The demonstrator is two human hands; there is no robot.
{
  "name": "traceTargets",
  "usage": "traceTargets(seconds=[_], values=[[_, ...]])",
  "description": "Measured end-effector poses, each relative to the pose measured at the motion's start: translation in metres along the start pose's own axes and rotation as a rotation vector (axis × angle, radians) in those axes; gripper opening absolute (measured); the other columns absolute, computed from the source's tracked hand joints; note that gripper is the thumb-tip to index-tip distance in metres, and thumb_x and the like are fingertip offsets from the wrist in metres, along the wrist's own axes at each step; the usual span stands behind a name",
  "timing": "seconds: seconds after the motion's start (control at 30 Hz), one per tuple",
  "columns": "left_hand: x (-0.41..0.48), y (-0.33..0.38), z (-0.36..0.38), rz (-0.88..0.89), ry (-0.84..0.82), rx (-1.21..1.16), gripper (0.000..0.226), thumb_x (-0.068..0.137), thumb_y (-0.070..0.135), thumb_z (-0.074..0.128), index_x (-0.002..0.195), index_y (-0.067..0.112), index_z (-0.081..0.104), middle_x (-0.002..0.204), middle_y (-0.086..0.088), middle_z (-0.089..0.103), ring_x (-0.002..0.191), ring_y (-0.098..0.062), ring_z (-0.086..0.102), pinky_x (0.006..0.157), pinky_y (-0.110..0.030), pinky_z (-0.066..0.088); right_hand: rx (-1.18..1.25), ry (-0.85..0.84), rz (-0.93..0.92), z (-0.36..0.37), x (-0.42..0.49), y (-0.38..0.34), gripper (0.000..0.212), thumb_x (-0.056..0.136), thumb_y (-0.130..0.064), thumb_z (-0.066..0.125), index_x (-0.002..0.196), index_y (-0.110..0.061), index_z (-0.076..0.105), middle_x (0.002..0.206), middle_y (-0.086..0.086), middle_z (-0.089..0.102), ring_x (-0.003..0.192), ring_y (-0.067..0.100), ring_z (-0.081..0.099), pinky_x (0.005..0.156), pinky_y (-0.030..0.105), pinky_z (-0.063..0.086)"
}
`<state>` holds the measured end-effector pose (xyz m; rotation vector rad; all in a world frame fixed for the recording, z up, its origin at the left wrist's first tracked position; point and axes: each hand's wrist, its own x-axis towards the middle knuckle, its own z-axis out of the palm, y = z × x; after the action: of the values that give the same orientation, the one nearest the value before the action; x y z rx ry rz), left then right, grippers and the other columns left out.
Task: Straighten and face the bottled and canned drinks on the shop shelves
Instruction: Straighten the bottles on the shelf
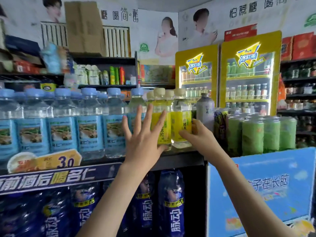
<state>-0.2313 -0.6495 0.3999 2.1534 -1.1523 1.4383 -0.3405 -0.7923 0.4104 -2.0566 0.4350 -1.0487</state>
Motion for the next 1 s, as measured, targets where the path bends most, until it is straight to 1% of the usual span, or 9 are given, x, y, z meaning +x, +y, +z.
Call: traceTargets(seconds=[0.13,0.27,0.4,0.53,0.67,0.73,0.8,0.9,1.0], values=[[0.006,-0.001,0.006,0.039,0.013,0.024,0.112,0.062,0.064,0.072,0.150,0.031,0.012,0.158,-0.010,0.009,0.144,-0.032,0.002,0.107,-0.058,-0.014,-0.012,-0.093,0.017,0.004,0.015,0.006,0.047,0.083,-0.034,0.069,0.122,-0.021,0.045,0.105,-0.005,0.063,0.092,0.011,0.061,0.076,0.029,0.050],[0.006,0.003,0.008,0.018,-0.013,0.046,0.110,0.064,0.062,0.073,0.151,0.030,0.014,0.158,-0.012,0.010,0.144,-0.029,-0.001,0.106,-0.057,-0.016,-0.011,-0.077,0.009,0.006,0.018,0.009,0.047,0.080,-0.034,0.074,0.117,-0.019,0.049,0.099,-0.008,0.062,0.087,0.008,0.059,0.065,0.019,0.044],[0.006,0.000,0.006,-0.001,-0.019,0.088,0.110,0.062,0.063,0.074,0.151,0.029,0.018,0.157,-0.013,0.015,0.144,-0.033,0.004,0.106,-0.058,-0.013,-0.054,-0.050,-0.026,0.011,0.022,0.008,0.055,0.073,-0.037,0.079,0.115,-0.016,0.050,0.103,-0.003,0.061,0.088,0.010,0.058,0.062,0.015,0.041],[0.006,-0.001,0.007,-0.001,-0.016,0.122,0.111,0.062,0.062,0.074,0.151,0.028,0.017,0.157,-0.014,0.014,0.144,-0.034,0.006,0.107,-0.062,-0.005,-0.096,-0.015,-0.061,0.017,0.024,0.010,0.059,0.071,-0.039,0.080,0.113,-0.013,0.048,0.108,0.002,0.056,0.093,0.016,0.054,0.061,0.020,0.037],[0.006,0.001,0.008,-0.001,-0.026,0.127,0.111,0.064,0.059,0.075,0.151,0.028,0.013,0.158,-0.013,0.010,0.144,-0.032,0.002,0.107,-0.061,-0.006,-0.141,-0.019,-0.068,0.017,0.020,0.007,0.058,0.075,-0.039,0.077,0.115,-0.011,0.045,0.106,0.001,0.048,0.091,0.015,0.046,0.060,0.021,0.033],[0.004,0.003,0.007,-0.004,-0.027,0.109,0.109,0.067,0.055,0.075,0.151,0.028,0.012,0.158,-0.013,0.008,0.144,-0.032,0.000,0.108,-0.061,-0.005,-0.147,-0.024,-0.071,0.017,0.017,0.006,0.059,0.077,-0.038,0.076,0.118,-0.010,0.044,0.110,0.004,0.050,0.093,0.017,0.047,0.067,0.023,0.035],[-0.001,0.008,0.005,-0.015,-0.012,0.085,0.101,0.070,0.050,0.074,0.151,0.026,0.018,0.158,-0.013,0.011,0.144,-0.033,0.006,0.109,-0.062,0.000,-0.197,0.022,-0.123,0.019,0.008,0.007,0.061,0.079,-0.037,0.074,0.123,-0.008,0.043,0.118,0.008,0.052,0.104,0.021,0.049,0.078,0.025,0.037],[-0.019,0.018,0.003,-0.081,0.060,-0.006,0.077,0.079,0.046,0.065,0.145,0.022,0.034,0.153,-0.014,0.027,0.140,-0.035,0.023,0.109,-0.061,0.010,-0.216,0.196,-0.260,0.023,-0.019,0.018,0.060,0.085,-0.031,0.069,0.133,-0.006,0.042,0.126,0.009,0.051,0.119,0.024,0.044,0.094,0.030,0.037],[-0.055,0.031,0.001,-0.152,0.166,-0.085,0.057,0.086,0.042,0.055,0.137,0.019,0.045,0.145,-0.012,0.039,0.132,-0.028,0.031,0.108,-0.051,0.016,-0.108,0.324,-0.400,0.030,-0.058,0.035,0.047,0.088,-0.019,0.064,0.129,-0.003,0.048,0.123,0.010,0.053,0.118,0.020,0.044,0.100,0.028,0.036]])
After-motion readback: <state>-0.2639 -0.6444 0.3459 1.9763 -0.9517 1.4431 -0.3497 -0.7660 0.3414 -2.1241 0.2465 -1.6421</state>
